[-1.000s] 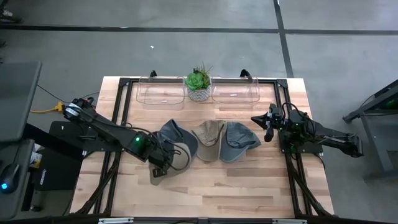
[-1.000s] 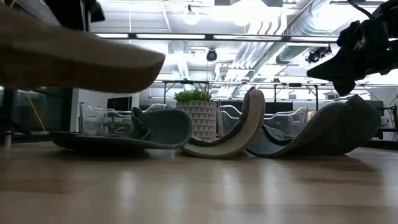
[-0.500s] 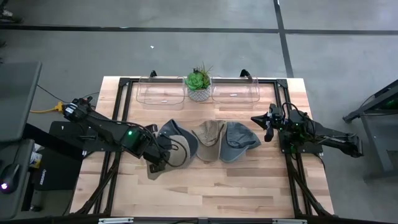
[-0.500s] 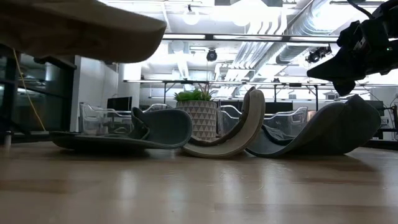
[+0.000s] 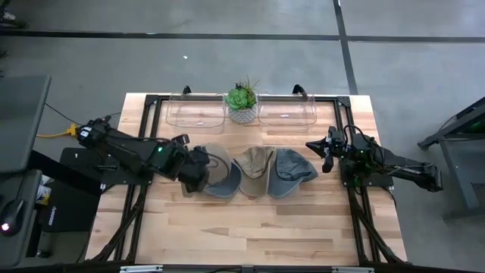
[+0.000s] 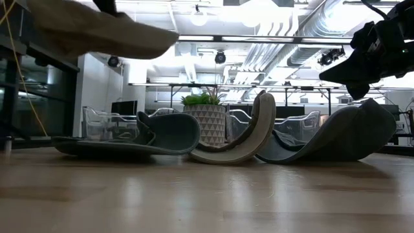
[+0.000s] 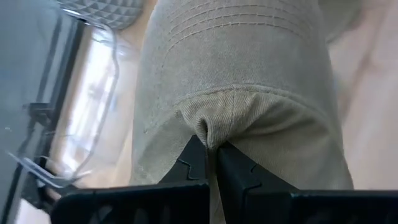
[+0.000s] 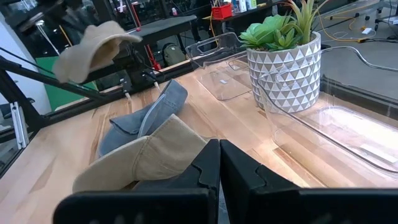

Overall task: Pick & Place hat
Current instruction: Put the left brown cap into the left transparent bin

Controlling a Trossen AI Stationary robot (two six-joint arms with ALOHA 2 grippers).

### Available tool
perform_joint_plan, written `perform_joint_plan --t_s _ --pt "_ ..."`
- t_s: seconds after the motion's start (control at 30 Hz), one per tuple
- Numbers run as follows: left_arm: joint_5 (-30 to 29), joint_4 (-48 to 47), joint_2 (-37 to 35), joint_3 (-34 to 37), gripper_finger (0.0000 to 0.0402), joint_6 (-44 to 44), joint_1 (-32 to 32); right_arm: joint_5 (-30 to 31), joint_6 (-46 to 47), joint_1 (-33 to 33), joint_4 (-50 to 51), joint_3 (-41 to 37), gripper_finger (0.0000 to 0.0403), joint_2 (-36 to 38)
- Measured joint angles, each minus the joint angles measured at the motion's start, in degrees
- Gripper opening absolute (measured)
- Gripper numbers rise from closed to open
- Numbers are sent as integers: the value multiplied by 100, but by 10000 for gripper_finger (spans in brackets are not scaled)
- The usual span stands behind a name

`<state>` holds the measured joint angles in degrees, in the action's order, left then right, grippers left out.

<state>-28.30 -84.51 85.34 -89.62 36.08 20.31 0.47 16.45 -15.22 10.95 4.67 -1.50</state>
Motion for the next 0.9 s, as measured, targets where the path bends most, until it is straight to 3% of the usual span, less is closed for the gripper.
perform_joint_plan --t_s 0.57,0.9 --pt "-155 69 0 4 0 -2798 -2771 0 -1 2 1 0 5 0" --pt "-54 663 0 7 0 -4477 -3826 -2 -1 2 1 0 5 0"
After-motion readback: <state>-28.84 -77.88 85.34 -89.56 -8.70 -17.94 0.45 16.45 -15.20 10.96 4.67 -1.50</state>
